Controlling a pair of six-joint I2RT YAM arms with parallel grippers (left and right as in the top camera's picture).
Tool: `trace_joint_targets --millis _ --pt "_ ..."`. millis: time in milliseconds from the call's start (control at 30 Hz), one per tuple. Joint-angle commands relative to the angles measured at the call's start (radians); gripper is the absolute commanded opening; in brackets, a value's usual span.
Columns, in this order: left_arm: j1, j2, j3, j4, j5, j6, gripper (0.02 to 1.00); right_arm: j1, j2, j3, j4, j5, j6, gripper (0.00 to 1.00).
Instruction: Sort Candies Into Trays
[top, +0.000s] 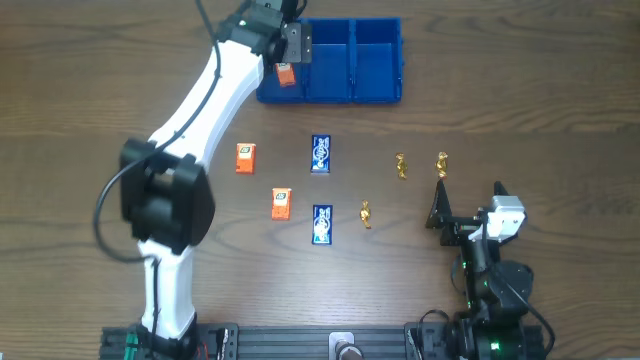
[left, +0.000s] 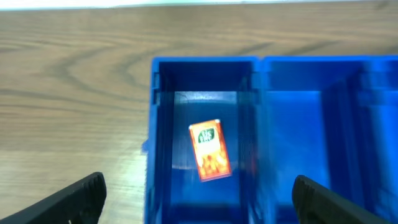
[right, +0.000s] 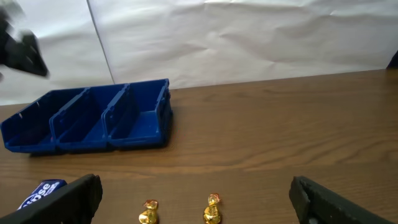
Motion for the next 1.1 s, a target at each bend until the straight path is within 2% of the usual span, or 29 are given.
trace_joint_targets --millis 33,267,500,733,1100 --pt "-0.038 -0.285 -0.208 0.011 -0.034 0.010 0.987 0.004 -0.007 -0.004 -0.003 0.005 0.006 0.998" --pt "-0.069 -0.555 -0.682 0.140 -0.033 -0.066 0.996 0.004 -0.007 -0.004 -0.003 0.005 0.006 0.998" --pt "-0.066 -0.573 -0.966 0.286 0.005 -0.127 0.998 0.004 -0.007 -0.004 -0.003 0.005 0.006 0.998" --pt "-0.025 -0.565 -1.110 0.397 0.056 -0.178 0.998 0.004 -0.007 -0.004 -0.003 0.005 0.006 0.998" --pt "0.029 -0.454 -1.118 0.443 0.088 -0.163 0.998 0.004 -0.007 -0.004 -0.003 0.005 0.006 0.998"
